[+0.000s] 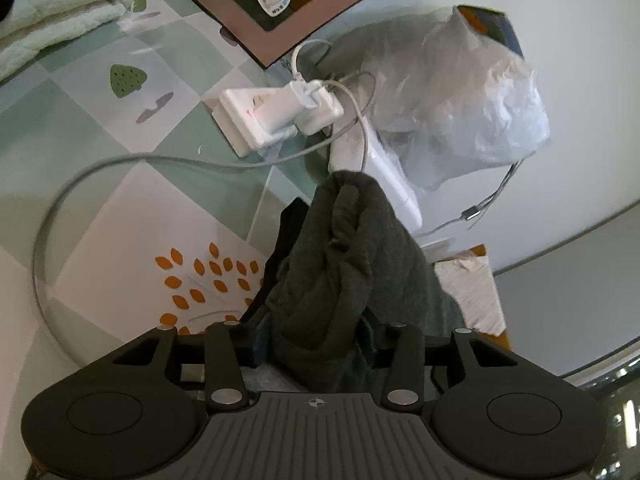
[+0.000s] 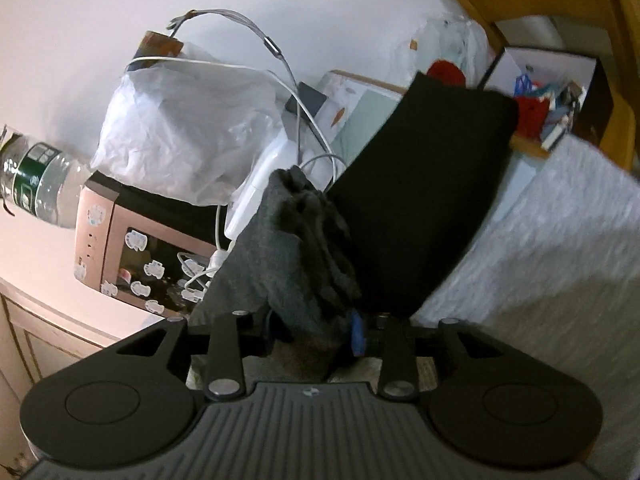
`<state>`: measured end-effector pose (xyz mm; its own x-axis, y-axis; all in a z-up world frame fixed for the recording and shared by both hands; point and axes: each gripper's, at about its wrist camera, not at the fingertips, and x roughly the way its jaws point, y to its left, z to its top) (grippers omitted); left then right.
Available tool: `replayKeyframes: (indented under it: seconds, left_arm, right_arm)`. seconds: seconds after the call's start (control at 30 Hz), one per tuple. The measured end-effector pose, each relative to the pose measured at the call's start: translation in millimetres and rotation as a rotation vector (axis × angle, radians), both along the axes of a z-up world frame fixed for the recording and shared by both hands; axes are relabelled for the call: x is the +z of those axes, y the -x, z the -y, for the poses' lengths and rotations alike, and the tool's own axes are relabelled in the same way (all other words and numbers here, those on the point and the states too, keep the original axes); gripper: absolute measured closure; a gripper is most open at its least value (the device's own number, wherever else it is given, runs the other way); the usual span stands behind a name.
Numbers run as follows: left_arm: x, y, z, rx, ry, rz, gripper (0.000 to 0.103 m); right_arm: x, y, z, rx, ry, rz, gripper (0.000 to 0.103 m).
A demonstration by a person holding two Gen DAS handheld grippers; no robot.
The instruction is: Fold clothes
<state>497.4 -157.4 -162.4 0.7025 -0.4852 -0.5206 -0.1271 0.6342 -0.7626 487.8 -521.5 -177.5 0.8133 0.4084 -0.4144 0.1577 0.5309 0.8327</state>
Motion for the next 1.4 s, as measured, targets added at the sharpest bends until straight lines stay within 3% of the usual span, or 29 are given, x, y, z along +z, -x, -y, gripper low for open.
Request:
replayKeyframes:
  seconds: [0.1, 0.33, 0.57, 0.7, 0.77, 0.83, 0.9, 1.13, 1.4]
  left_arm:
    - [13, 9, -8, 0.027, -0.054, 0.009, 0.051]
    - [45, 44, -28, 0.071, -0.144, 0.002, 0.051]
    - [87, 93, -39, 0.069, -0.209, 0.021, 0.050]
    - [114, 128, -40, 0.050, -0.248, 0.042, 0.045]
    - [129, 148, -38, 0.033, -0.284, 0.069, 0.043]
    - [145, 168, -36, 0.016, -0.320, 0.096, 0.039]
    - [162, 192, -36, 0.014, -0.366, 0.137, 0.031]
    - [211, 277, -29, 0.037, -0.547, 0.318, 0.002]
    - [240, 358, -17, 0.034, -0.687, 0.459, 0.000]
  right_arm:
    - [14, 8, 4, -0.032, 0.061, -0.015, 0.048]
    - [62, 42, 8, -0.013, 0.301, -0.029, 0.048]
    - [105, 81, 7, 0.058, 0.391, -0.005, 0.049]
    - [138, 109, 1, 0.103, 0.452, 0.025, 0.049]
    - [155, 126, -1, 0.116, 0.477, 0.040, 0.047]
    - [173, 145, -5, 0.124, 0.502, 0.059, 0.039]
    - [190, 164, -9, 0.127, 0.530, 0.079, 0.023]
    - [235, 240, -21, 0.112, 0.627, 0.150, 0.008]
    - [268, 321, -41, 0.074, 0.729, 0.197, 0.000]
